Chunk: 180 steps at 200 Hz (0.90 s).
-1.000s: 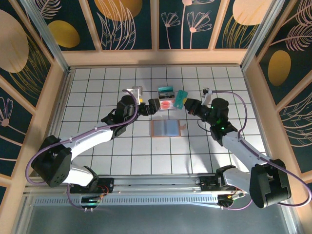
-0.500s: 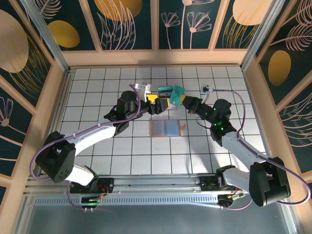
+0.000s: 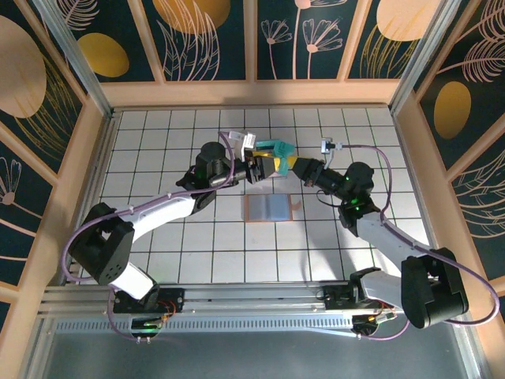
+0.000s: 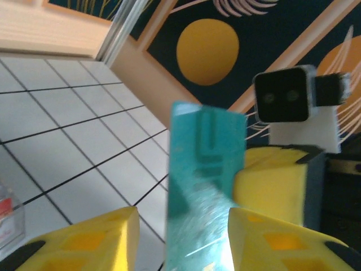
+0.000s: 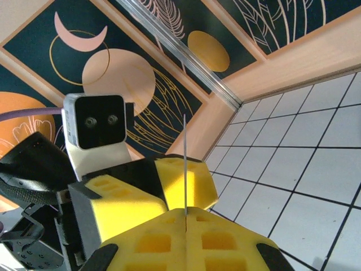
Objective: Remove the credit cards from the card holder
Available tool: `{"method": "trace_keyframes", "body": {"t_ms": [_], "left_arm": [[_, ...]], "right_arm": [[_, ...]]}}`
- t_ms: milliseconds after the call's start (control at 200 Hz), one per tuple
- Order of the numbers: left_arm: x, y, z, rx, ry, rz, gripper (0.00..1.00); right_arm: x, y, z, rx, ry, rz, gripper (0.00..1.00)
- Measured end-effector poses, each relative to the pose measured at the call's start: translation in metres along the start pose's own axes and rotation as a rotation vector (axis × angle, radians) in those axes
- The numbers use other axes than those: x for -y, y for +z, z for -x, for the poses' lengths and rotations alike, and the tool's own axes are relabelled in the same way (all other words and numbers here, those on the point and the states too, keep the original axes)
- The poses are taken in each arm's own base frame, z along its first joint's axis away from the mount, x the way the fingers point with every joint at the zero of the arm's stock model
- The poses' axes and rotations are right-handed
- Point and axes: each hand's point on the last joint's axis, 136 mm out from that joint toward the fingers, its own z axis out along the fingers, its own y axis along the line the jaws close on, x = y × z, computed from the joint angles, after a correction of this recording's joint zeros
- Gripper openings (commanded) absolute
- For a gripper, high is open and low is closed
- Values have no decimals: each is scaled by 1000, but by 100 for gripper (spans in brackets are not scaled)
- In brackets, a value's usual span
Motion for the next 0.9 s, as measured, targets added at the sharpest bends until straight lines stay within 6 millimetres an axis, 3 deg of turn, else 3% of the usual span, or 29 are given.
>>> {"method": "trace_keyframes", "body": {"t_ms": [275, 320, 571, 771, 826, 901], "left_arm": [[6, -1, 9, 18, 8, -51, 9], [7, -1, 11, 19, 6, -61, 0], [11, -2, 13, 17, 21, -85, 0], [11, -2, 12, 13, 39, -86, 0], [12, -2, 12, 12, 45, -89, 0], [16, -2, 10, 1, 58, -108, 0]], "right_arm": [[-4, 1, 2, 6, -11, 23, 0], [-3, 1, 3, 10, -9, 19, 0], [1, 2, 3, 16, -7, 12, 1], [1, 2, 3, 16, -5, 13, 9], [1, 2, 3, 15, 1, 12, 15], [2, 3, 1, 7, 10, 8, 31]]}}
